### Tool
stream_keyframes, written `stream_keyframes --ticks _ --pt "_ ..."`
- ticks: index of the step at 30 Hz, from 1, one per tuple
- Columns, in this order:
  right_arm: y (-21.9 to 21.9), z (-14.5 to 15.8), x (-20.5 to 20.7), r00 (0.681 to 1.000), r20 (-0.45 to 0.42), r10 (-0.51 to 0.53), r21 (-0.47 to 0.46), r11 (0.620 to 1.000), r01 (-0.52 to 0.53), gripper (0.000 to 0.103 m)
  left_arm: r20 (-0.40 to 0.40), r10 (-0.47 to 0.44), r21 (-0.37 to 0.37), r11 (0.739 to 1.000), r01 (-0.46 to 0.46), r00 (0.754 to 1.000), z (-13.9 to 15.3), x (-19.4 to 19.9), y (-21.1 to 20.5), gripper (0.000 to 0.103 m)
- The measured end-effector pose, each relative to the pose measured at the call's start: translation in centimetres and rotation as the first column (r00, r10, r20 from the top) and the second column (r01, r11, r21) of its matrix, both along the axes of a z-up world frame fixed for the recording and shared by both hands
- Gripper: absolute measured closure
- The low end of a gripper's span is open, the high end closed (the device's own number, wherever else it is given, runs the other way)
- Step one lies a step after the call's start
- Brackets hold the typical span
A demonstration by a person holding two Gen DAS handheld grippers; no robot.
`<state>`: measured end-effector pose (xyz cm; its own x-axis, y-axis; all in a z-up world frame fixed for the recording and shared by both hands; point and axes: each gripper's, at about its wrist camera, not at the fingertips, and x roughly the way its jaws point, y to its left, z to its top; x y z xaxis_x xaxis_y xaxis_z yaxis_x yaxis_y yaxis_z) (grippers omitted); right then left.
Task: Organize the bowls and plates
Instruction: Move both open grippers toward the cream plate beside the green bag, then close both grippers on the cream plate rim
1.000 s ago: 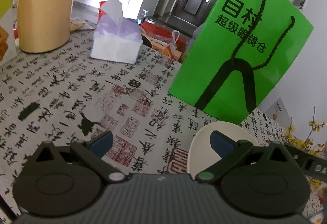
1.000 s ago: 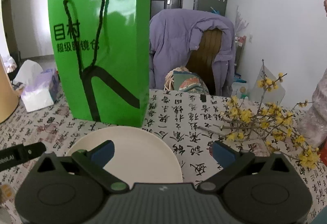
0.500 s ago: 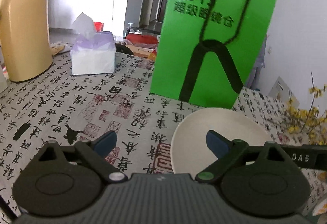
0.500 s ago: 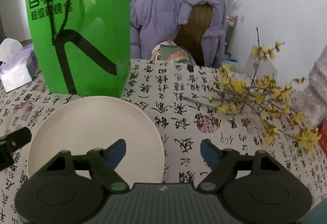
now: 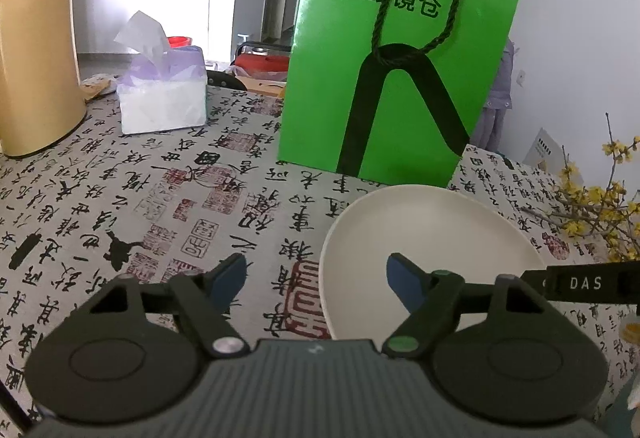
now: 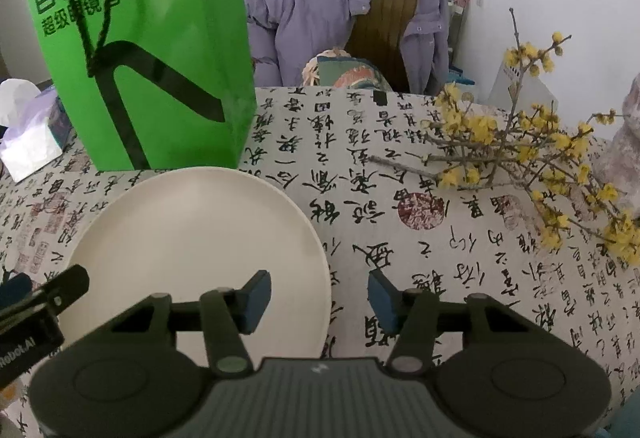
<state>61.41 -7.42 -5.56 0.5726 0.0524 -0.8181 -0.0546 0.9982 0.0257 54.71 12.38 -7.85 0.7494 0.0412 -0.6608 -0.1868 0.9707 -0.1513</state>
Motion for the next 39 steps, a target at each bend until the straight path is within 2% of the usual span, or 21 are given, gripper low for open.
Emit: stream_keyframes --ticks 4,9,11,13,16,18,21,23,26,29,32,35,39 --pt "-0.1 -0.1 0.2 1.0 -0.015 -0.006 0.003 1.0 0.007 0.051 -0.011 -0.02 -0.05 0.999 0.019 1.0 -0.2 0.2 0.2 0.029" --pt "-0.3 -0.7 0.7 0.998 -0.057 -0.029 0.01 1.0 0.03 0.053 -0.026 -0.023 -0.013 1.0 0.023 0.999 -0.8 0.4 -0.4 0.039" --pt "-0.6 -0.9 0.9 0.997 -0.067 -0.039 0.028 0.999 0.041 0.053 -0.04 -0.034 -0.038 0.999 0.032 0.999 -1.0 0.6 -0.2 0.046" --pt "-0.7 -0.9 1.0 0.997 -0.067 -0.045 0.031 0.998 0.047 0.053 -0.045 -0.035 -0.053 0.998 0.033 0.998 -1.2 0.7 0.0 0.048" --pt "-0.4 -1.1 1.2 0.997 -0.071 -0.041 0.025 0.999 0.043 0.058 -0.057 -0.019 -0.051 0.999 0.016 0.998 -1.5 0.9 0.3 0.051" --pt "0.0 -1.2 1.2 0.997 -0.073 -0.037 0.01 0.999 0.038 0.067 -0.06 -0.015 -0.048 0.999 0.012 0.998 -1.6 1.0 0.4 0.054" --pt "0.3 -1.2 1.2 0.997 -0.066 -0.032 -0.004 0.999 0.032 0.07 -0.058 -0.026 -0.045 0.999 0.024 0.998 -1.6 1.0 0.3 0.055" --pt "0.6 -1.2 1.1 0.998 -0.061 -0.02 -0.015 1.0 0.019 0.072 -0.056 -0.035 -0.03 0.999 0.034 0.998 -1.6 1.0 0.0 0.061" --pt "1.0 -1.1 1.0 0.998 -0.057 -0.01 -0.035 0.999 0.008 0.08 -0.05 -0.035 0.008 0.999 0.035 0.998 -1.7 1.1 -0.4 0.072" --pt "1.3 -1.1 1.0 0.999 -0.048 -0.006 -0.059 0.998 0.003 0.081 -0.039 -0.044 -0.005 0.999 0.043 0.998 -1.9 1.0 -0.3 0.077" --pt "1.5 -1.1 0.8 0.999 -0.041 0.002 -0.076 0.997 -0.005 0.081 -0.031 -0.056 0.014 0.998 0.056 0.998 -1.9 1.0 -0.8 0.083" --pt "1.6 -1.1 0.8 0.999 -0.036 0.008 -0.093 0.996 -0.012 0.081 -0.027 -0.061 0.027 0.998 0.062 0.998 -1.9 0.9 -1.1 0.084" --pt "1.9 -1.1 0.7 0.999 -0.031 0.019 -0.111 0.994 -0.023 0.081 -0.023 -0.05 0.008 0.999 0.051 0.998 -1.9 0.9 -0.9 0.085"
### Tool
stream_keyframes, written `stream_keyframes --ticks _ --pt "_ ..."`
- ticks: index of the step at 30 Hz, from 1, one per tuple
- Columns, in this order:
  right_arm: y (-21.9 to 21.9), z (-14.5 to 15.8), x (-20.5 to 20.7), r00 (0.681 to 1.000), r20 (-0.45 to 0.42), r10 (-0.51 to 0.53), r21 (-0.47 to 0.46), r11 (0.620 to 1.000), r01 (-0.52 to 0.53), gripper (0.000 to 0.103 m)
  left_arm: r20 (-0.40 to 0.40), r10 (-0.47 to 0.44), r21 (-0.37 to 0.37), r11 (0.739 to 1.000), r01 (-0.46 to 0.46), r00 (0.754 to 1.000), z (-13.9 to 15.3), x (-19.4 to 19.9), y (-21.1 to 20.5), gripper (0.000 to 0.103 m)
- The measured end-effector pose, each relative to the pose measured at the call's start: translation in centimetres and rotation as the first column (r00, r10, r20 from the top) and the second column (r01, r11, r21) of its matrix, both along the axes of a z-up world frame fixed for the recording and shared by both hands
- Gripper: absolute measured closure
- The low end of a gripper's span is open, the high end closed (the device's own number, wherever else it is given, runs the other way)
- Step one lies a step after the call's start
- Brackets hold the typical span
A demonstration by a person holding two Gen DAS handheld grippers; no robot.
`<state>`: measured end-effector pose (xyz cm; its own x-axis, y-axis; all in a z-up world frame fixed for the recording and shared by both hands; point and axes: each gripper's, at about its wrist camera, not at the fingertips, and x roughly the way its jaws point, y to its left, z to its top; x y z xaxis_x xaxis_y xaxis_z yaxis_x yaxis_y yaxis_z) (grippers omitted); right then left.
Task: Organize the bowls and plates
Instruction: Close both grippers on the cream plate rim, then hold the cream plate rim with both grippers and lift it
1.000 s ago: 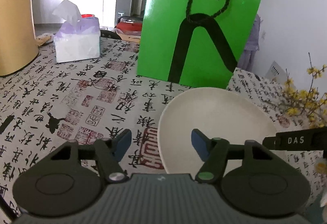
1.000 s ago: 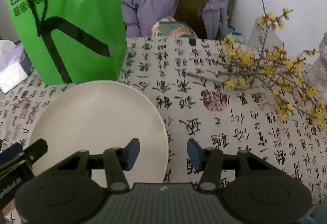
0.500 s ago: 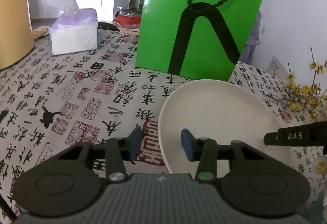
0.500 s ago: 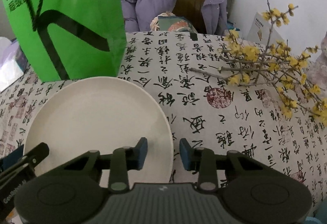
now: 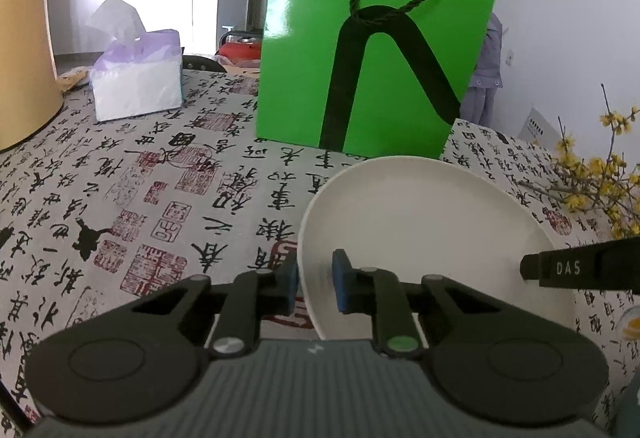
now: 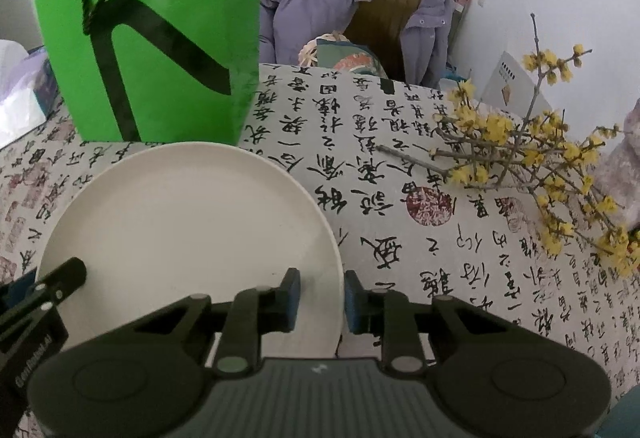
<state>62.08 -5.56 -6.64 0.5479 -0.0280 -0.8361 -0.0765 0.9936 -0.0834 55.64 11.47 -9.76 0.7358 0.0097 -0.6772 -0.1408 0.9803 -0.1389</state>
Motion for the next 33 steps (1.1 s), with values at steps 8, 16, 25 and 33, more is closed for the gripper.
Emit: stream_keyframes --ticks 8,16,25,33 --pt "-0.2 0.1 0.7 1.0 -0.013 0.004 0.009 1.0 -0.004 0.081 0.0 0.0 0.006 1.0 0.0 1.0 0.0 -0.1 -0.1 0.085" --pt "-0.7 0.1 1.2 1.0 -0.017 -0.007 0.043 0.999 0.008 0.081 0.001 0.0 0.003 1.0 0.0 1.0 0.0 0.0 -0.1 0.085" --pt "-0.7 -0.1 1.5 1.0 -0.009 -0.015 0.048 0.999 0.015 0.077 0.001 0.003 0.001 1.0 -0.003 1.0 0.0 -0.1 0.0 0.085" --pt "-0.5 -0.1 1.6 1.0 -0.005 0.003 0.048 0.999 -0.003 0.076 -0.001 0.005 -0.008 1.0 -0.005 1.0 0.0 -0.1 0.2 0.085"
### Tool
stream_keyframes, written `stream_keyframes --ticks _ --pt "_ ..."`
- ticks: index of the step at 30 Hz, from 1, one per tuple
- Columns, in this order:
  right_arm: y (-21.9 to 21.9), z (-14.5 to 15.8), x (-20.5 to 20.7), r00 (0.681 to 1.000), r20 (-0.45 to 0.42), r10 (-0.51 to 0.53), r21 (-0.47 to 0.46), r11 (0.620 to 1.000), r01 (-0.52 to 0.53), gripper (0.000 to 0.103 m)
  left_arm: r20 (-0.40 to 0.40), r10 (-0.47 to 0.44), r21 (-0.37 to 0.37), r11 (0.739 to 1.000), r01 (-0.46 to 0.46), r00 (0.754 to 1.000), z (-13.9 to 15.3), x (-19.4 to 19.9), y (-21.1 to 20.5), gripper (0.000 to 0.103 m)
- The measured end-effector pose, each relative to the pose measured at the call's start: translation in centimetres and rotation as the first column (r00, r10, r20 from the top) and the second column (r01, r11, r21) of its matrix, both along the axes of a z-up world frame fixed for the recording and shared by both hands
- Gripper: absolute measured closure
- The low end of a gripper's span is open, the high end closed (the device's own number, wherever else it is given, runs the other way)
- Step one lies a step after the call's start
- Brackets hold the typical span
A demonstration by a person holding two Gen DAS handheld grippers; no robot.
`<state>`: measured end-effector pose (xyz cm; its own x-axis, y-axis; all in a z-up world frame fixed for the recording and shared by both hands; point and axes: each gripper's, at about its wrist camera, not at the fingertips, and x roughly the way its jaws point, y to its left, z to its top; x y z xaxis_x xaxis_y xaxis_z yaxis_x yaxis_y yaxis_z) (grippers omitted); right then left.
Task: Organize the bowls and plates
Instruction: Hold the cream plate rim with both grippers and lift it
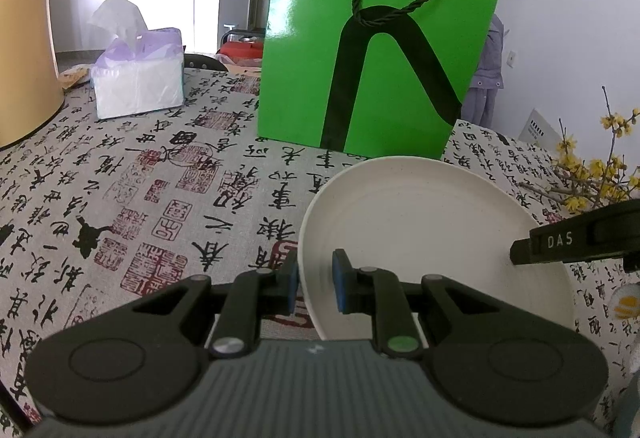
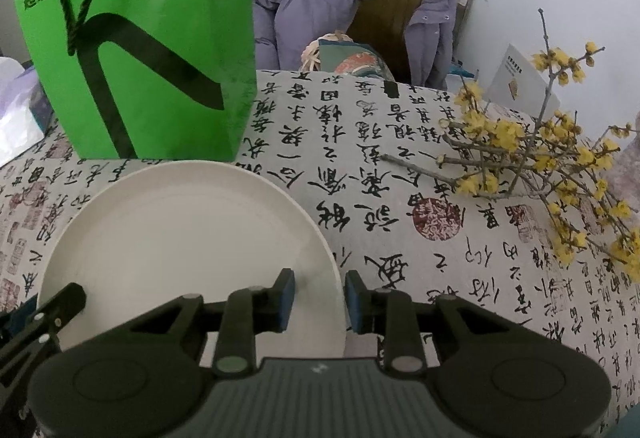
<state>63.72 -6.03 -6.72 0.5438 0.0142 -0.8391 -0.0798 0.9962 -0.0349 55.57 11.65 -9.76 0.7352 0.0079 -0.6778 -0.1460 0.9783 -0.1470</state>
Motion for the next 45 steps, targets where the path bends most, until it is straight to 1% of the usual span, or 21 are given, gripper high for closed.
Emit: stream_keyframes --ticks 2,3,5,10,12,16,20,27,31,35,42,45 --pt "0.2 0.0 -0.2 1.0 0.01 0.009 -0.013 1.0 -0.009 0.077 -0.002 0.001 -0.001 1.0 -0.001 1.0 0.0 0.0 0.0 0.085" --pt "0.3 0.0 -0.2 1.0 0.015 0.014 -0.026 1.0 -0.014 0.079 -0.002 0.002 0.0 1.0 -0.002 1.0 0.0 0.0 0.0 0.085" --pt "0.5 0.1 -0.4 0.999 0.024 0.031 -0.045 0.999 -0.03 0.081 -0.002 0.008 0.005 1.0 -0.008 1.0 0.0 0.0 -0.1 0.085" --pt "0.6 0.5 -0.7 0.998 0.039 0.057 -0.045 0.997 -0.055 0.084 -0.008 0.022 -0.002 1.0 -0.022 1.0 0.1 0.1 0.2 0.085" --pt "0.6 0.6 -0.9 0.997 0.043 0.065 -0.049 0.997 -0.063 0.087 -0.01 0.026 0.002 1.0 -0.026 1.0 0.1 0.1 0.3 0.085" --pt "0.7 0.8 -1.3 0.995 0.056 0.088 -0.064 0.994 -0.085 0.088 -0.003 0.022 0.013 1.0 -0.022 1.0 0.3 0.0 0.1 0.085" --pt "0.5 0.9 -1.3 0.994 0.059 0.089 -0.043 0.995 -0.087 0.088 0.012 0.022 0.029 0.999 -0.022 1.0 0.7 -0.2 0.0 0.085" --pt "0.6 1.3 -1.9 0.991 0.081 0.11 -0.034 0.994 -0.108 0.088 0.013 0.035 0.018 0.999 -0.035 0.999 0.8 -0.4 0.5 0.085" --pt "0.5 1.9 -2.2 0.989 0.091 0.113 -0.03 0.993 -0.111 0.088 0.02 0.033 -0.008 0.999 -0.033 0.999 1.2 -0.5 0.8 0.085" --pt "0.3 2.7 -2.6 0.987 0.113 0.116 -0.014 0.993 -0.115 0.088 0.039 0.037 -0.004 0.999 -0.037 0.999 1.8 -0.8 0.9 0.085" --pt "0.5 3.5 -3.2 0.981 0.147 0.128 0.001 0.992 -0.129 0.088 0.063 0.061 -0.035 0.998 -0.059 0.996 2.8 -1.2 1.7 0.086" --pt "0.5 3.7 -3.5 0.978 0.154 0.137 0.009 0.99 -0.14 0.088 0.067 0.071 -0.06 0.996 -0.067 0.995 3.1 -1.4 2.3 0.087"
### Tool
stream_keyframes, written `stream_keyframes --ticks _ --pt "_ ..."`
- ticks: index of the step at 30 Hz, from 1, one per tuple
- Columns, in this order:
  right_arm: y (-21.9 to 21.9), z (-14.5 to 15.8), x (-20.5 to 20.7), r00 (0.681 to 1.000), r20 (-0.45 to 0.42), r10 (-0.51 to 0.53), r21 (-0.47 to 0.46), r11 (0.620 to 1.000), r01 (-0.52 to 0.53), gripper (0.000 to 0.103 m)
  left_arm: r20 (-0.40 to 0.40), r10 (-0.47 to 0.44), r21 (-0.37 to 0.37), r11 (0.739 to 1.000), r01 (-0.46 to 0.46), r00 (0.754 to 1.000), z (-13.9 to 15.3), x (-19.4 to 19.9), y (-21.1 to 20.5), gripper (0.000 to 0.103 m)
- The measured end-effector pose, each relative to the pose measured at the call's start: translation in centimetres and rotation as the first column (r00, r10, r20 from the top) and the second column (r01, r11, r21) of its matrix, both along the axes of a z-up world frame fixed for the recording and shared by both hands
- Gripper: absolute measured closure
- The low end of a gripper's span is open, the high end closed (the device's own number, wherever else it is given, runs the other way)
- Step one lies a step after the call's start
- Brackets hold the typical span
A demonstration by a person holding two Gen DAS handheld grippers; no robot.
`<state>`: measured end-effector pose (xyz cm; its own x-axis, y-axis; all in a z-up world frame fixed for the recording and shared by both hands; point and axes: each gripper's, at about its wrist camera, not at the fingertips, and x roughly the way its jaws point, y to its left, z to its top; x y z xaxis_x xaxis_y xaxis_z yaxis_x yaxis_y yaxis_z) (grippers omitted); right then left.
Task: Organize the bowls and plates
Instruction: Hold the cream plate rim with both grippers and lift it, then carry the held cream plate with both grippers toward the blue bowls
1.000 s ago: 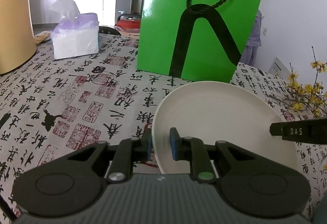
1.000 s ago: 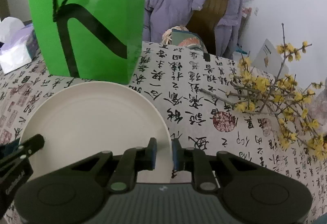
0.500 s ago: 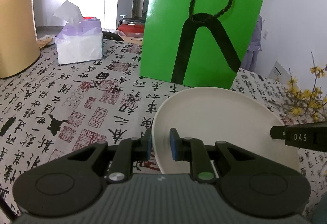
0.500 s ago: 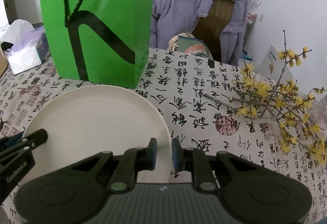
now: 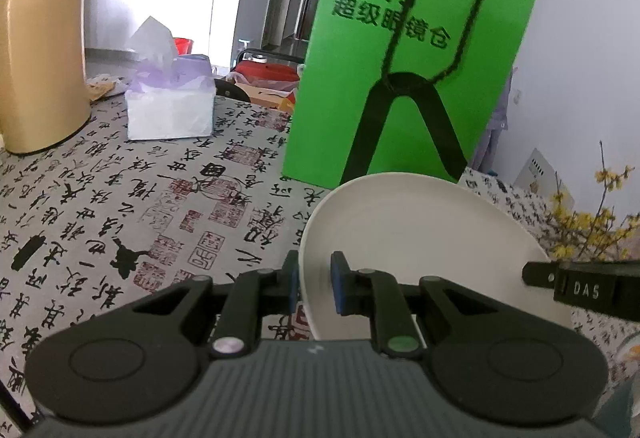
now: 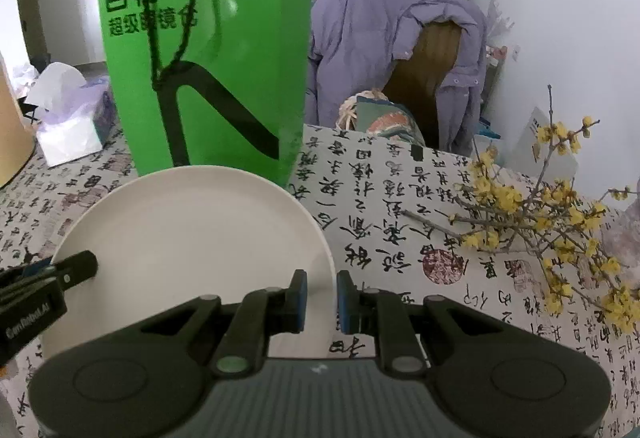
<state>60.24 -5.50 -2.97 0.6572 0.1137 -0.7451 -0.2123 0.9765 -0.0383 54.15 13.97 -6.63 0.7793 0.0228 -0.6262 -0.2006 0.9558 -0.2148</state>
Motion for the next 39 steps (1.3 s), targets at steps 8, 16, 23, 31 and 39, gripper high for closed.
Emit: stream_keyframes --ticks 8,16,23,31,39 --pt "-0.3 1.0 -1.0 1.0 0.018 0.004 0.021 1.0 -0.005 0.088 0.025 0.014 0.022 1.0 -0.015 1.0 1.0 -0.6 -0.4 0.088" --pt "-0.9 1.8 -1.9 1.0 0.024 0.015 0.052 0.999 -0.016 0.088 0.07 0.027 0.042 0.999 -0.03 0.997 2.5 -1.9 -0.6 0.088" --pt "-1.0 2.9 -2.6 0.999 0.037 0.024 0.085 0.996 -0.027 0.088 0.084 0.045 0.041 0.998 -0.049 0.995 3.6 -2.5 -0.4 0.088" --pt "-1.4 4.3 -3.6 0.998 0.065 0.022 0.092 0.995 -0.028 0.088 0.1 0.049 0.05 0.997 -0.054 0.994 4.6 -3.4 -0.8 0.088" --pt "-1.5 5.6 -5.0 0.996 0.087 0.033 0.101 0.994 -0.041 0.088 0.106 0.058 0.05 0.997 -0.063 0.993 5.6 -4.7 -0.8 0.088"
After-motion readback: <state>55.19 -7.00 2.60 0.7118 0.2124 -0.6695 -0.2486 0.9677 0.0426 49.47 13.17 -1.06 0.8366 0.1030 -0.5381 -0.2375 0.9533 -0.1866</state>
